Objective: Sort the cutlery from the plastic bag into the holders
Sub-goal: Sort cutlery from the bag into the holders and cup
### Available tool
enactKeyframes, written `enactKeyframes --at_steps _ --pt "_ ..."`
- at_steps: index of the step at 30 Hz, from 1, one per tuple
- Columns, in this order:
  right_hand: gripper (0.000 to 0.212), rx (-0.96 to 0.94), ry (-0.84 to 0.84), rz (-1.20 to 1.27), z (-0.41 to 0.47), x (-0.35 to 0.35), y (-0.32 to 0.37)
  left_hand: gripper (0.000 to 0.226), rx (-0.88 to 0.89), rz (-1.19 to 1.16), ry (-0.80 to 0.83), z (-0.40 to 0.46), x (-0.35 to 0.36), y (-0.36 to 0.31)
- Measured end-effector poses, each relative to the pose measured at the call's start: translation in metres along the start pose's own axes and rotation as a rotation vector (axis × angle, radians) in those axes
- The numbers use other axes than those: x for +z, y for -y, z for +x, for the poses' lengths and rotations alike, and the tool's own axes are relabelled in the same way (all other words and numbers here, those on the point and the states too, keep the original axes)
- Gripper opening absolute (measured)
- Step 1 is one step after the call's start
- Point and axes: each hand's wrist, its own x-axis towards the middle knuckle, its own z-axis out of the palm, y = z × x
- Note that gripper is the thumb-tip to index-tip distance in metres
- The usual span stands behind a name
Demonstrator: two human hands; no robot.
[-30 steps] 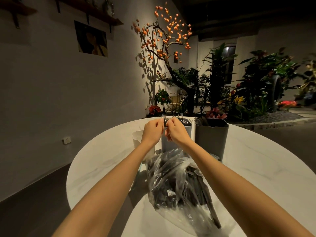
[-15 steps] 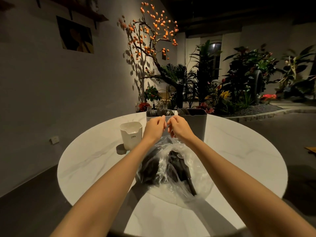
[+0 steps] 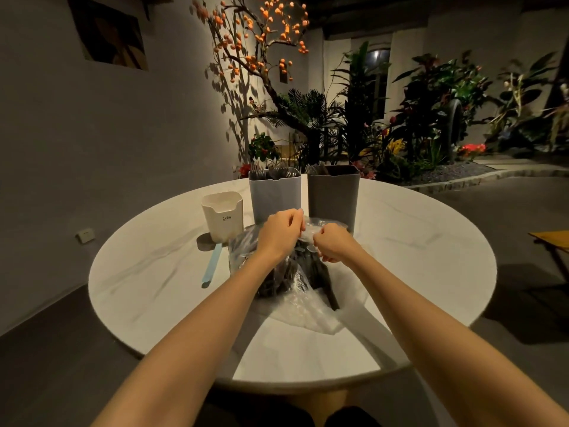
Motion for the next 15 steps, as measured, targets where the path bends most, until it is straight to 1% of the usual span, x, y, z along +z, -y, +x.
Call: enactKeyframes --at_steps 3,5,8,10,13,15 --pt "0.019 0.015 -0.051 -0.299 -0.01 0.004 -0.01 0.044 0.013 0.169 0.017 -0.012 0.006 0.009" --pt "0.02 0.024 -0.098 -0.423 -0.015 0.006 -0.014 0.044 -0.022 0.198 0.033 -0.016 0.009 0.018" --pt "0.019 0.009 -0.111 -0.49 -0.015 0.006 -0.014 0.044 -0.08 0.155 0.032 -0.016 0.011 0.023" --pt "0.012 -0.02 -0.083 -0.5 -0.013 0.006 -0.011 0.044 -0.105 0.134 0.018 -0.015 0.01 0.023" --pt "0.016 -0.017 -0.024 -0.504 -0.01 0.009 -0.008 0.045 -0.101 0.15 0.016 -0.017 0.009 0.022" --pt "0.019 -0.012 -0.018 -0.504 -0.009 0.013 -0.006 0.045 -0.087 0.156 0.011 -0.019 0.009 0.022"
